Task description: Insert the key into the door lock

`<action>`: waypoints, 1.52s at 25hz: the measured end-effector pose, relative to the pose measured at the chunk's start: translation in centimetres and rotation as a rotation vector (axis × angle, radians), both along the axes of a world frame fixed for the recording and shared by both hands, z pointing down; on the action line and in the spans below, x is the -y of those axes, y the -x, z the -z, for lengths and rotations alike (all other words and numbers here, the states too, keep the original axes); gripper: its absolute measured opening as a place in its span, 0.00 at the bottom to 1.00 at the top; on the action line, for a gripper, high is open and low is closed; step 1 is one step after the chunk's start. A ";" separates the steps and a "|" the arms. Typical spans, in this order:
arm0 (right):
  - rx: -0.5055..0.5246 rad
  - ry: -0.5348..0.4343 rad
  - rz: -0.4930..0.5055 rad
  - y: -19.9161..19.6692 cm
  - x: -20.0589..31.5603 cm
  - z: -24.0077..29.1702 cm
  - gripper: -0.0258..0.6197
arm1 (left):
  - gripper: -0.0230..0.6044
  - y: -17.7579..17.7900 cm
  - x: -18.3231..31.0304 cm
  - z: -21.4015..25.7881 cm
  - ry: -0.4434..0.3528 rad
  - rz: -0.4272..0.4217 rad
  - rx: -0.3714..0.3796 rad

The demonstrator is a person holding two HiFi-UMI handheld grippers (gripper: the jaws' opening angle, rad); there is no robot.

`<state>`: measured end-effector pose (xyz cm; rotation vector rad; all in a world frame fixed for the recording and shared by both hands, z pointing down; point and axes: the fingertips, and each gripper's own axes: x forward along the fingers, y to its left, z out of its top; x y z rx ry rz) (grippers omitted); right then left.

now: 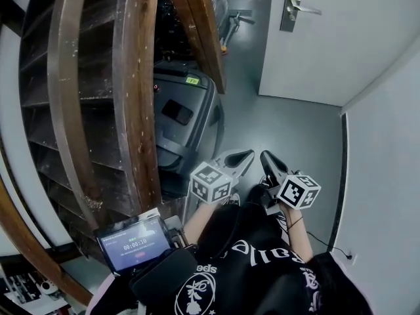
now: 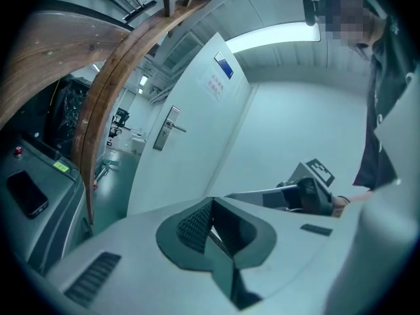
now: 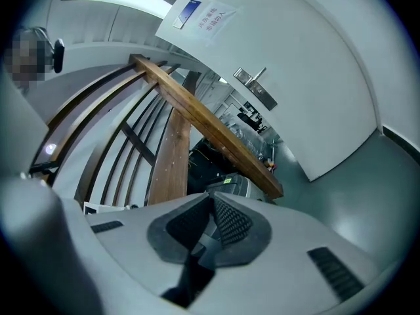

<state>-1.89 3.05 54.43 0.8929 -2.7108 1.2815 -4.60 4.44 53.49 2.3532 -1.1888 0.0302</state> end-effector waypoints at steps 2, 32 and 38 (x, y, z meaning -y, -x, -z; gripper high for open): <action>-0.009 0.009 0.002 0.5 -2.0 -0.4 0.09 | 0.04 0.8 -1.7 -0.8 0.020 0.008 -0.017; -0.031 -0.038 0.044 -13.8 -14.9 1.6 0.09 | 0.04 -12.5 -13.2 1.3 -0.019 0.063 -0.040; -0.010 -0.042 0.054 -16.6 -16.4 1.5 0.09 | 0.04 -15.7 -15.5 0.6 -0.013 0.064 -0.018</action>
